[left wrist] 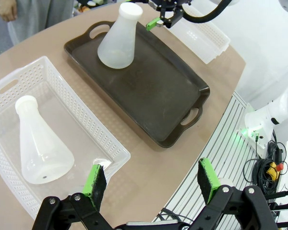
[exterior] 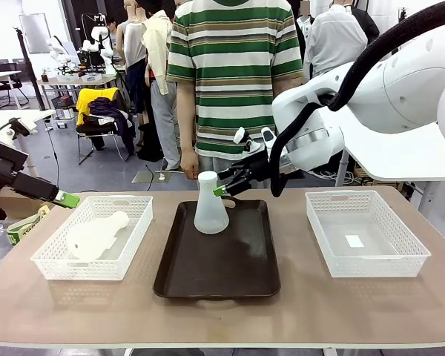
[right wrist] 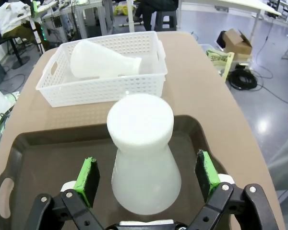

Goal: Prepare the laboratory tools.
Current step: Place the picked Big flask upright in the Handle tray as instructed by the person, then pick up the Big flask that the person points to.

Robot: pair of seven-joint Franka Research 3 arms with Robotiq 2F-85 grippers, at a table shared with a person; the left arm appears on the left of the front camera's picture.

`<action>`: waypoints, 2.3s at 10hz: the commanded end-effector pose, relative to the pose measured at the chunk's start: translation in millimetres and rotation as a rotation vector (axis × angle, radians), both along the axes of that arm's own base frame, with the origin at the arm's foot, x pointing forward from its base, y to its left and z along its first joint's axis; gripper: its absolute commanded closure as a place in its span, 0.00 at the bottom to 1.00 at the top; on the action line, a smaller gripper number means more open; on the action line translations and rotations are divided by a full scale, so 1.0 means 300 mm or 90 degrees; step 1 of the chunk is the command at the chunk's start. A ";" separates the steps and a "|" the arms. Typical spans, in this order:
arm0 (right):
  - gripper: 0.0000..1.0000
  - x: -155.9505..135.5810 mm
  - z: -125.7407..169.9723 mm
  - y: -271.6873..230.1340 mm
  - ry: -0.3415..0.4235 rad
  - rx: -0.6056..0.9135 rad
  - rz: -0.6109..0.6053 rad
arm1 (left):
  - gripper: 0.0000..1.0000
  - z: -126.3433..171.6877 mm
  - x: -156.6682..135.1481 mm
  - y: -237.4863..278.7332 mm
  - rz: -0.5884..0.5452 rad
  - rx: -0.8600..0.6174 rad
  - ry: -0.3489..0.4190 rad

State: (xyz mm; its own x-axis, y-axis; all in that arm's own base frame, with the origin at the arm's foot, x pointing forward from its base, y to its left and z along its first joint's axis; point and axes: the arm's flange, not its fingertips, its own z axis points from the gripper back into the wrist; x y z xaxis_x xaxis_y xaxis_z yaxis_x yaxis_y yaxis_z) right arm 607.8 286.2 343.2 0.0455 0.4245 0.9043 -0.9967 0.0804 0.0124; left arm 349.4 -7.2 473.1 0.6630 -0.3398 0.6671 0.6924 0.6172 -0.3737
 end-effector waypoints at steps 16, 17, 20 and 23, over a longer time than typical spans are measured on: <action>0.00 -0.009 -0.004 -0.051 0.005 -0.009 -0.013 | 0.00 -0.005 0.004 0.005 -0.010 -0.013 -0.010; 0.00 -0.009 -0.004 -0.051 0.005 -0.009 -0.013 | 0.00 -0.005 0.004 0.005 -0.010 -0.013 -0.010; 0.00 -0.009 -0.004 -0.051 0.005 -0.009 -0.013 | 0.00 -0.005 0.004 0.005 -0.010 -0.013 -0.010; 0.00 -0.009 -0.004 -0.051 0.005 -0.009 -0.013 | 0.00 -0.005 0.004 0.005 -0.010 -0.013 -0.010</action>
